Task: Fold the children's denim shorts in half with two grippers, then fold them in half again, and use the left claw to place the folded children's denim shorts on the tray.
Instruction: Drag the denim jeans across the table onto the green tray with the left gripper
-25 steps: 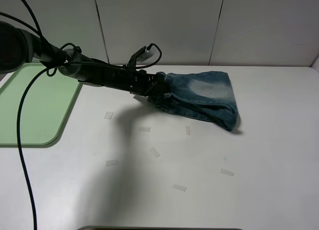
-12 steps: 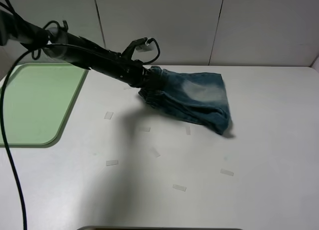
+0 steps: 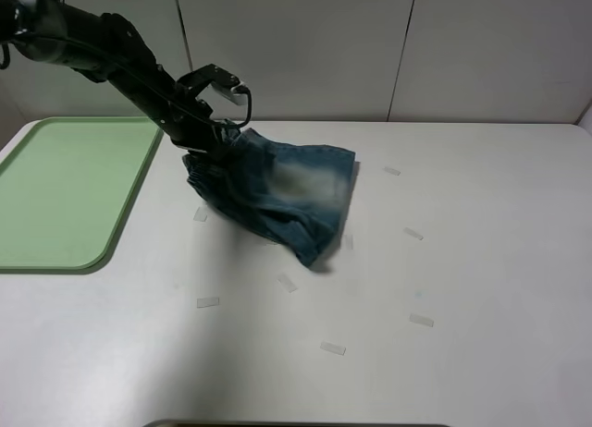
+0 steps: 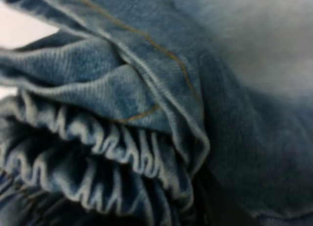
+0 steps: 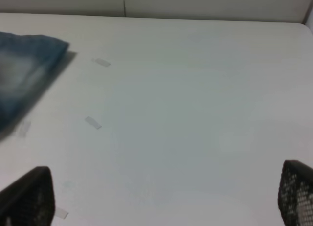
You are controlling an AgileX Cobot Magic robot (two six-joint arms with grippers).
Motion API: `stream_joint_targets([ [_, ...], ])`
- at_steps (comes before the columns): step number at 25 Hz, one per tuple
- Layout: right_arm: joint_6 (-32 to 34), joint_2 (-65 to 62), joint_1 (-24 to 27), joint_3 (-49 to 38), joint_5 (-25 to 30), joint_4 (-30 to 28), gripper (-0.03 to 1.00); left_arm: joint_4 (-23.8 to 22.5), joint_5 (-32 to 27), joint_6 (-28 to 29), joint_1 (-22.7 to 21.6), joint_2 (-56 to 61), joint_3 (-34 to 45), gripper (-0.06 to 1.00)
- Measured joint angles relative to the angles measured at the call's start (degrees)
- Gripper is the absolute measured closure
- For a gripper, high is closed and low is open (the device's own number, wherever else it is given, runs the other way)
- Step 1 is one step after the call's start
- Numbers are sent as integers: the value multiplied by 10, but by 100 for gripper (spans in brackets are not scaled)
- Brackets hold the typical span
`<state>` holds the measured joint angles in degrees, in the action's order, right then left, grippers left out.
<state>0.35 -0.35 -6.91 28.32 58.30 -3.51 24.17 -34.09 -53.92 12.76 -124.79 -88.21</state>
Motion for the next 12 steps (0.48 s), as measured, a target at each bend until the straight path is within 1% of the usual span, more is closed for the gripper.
stream_joint_targets([
  [4, 0, 0, 0, 0, 0, 0, 27, -120, -1, 70, -16, 18, 0, 81],
  [8, 0, 0, 0, 0, 0, 0, 27, -230, -11, 148, -39, 28, 0, 81],
  [12, 0, 0, 0, 0, 0, 0, 27, -324, -15, 235, -61, 35, 0, 81],
])
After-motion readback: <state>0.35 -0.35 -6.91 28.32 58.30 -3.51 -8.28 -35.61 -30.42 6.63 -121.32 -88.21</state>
